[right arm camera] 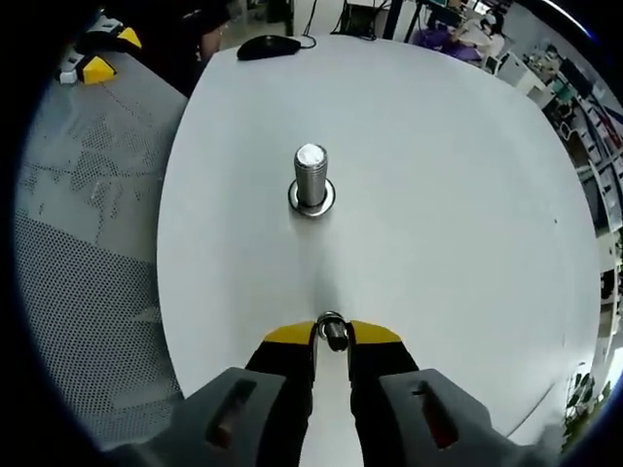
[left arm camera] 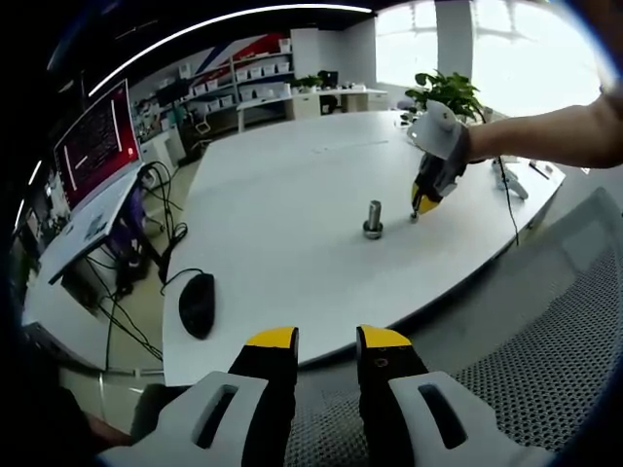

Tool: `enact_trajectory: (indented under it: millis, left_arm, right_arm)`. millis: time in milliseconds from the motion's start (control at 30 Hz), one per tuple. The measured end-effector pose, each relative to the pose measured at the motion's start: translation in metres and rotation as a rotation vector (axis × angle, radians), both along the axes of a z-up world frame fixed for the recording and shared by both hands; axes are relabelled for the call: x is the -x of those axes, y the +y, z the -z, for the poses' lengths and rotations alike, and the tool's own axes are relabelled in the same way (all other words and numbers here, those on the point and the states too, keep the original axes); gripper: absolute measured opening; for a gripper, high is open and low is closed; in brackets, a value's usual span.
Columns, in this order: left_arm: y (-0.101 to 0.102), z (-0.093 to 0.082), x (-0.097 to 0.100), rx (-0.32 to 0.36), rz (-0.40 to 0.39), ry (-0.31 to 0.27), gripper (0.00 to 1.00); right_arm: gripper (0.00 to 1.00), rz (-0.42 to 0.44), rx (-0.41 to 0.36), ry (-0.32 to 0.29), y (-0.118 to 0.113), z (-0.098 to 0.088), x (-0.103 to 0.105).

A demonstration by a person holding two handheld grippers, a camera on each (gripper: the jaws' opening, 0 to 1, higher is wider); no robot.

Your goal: Place the washer onto the threaded stud by aligning its center hole with the stud, sliding it down to the base, and recovering from edge contact or off-axis alignment until the washer reaches the visible bottom stop.

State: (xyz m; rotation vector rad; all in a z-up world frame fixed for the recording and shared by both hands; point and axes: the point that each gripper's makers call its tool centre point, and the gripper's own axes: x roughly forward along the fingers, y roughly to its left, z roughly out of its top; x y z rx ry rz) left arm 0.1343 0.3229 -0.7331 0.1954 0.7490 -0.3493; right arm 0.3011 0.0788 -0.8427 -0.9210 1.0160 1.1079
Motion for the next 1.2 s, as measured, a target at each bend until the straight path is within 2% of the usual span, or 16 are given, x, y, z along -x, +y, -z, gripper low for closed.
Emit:
enact_trajectory:
  millis: [367, 833, 1200]
  left_arm:
    - [0.0, 0.001, 0.0, -0.002, 0.0, 0.004, 0.22]
    - [0.0, 0.001, 0.0, -0.001, 0.001, 0.002, 0.22]
    - [0.0, 0.001, 0.0, -0.001, 0.001, 0.002, 0.22]
  right_arm:
    - [0.14, -0.004, 0.036, 0.015, -0.003, 0.018, 0.0]
    - [0.14, 0.014, 0.037, 0.02, 0.001, 0.014, 0.006]
    - [0.14, 0.013, 0.025, 0.035, 0.001, 0.015, 0.003]
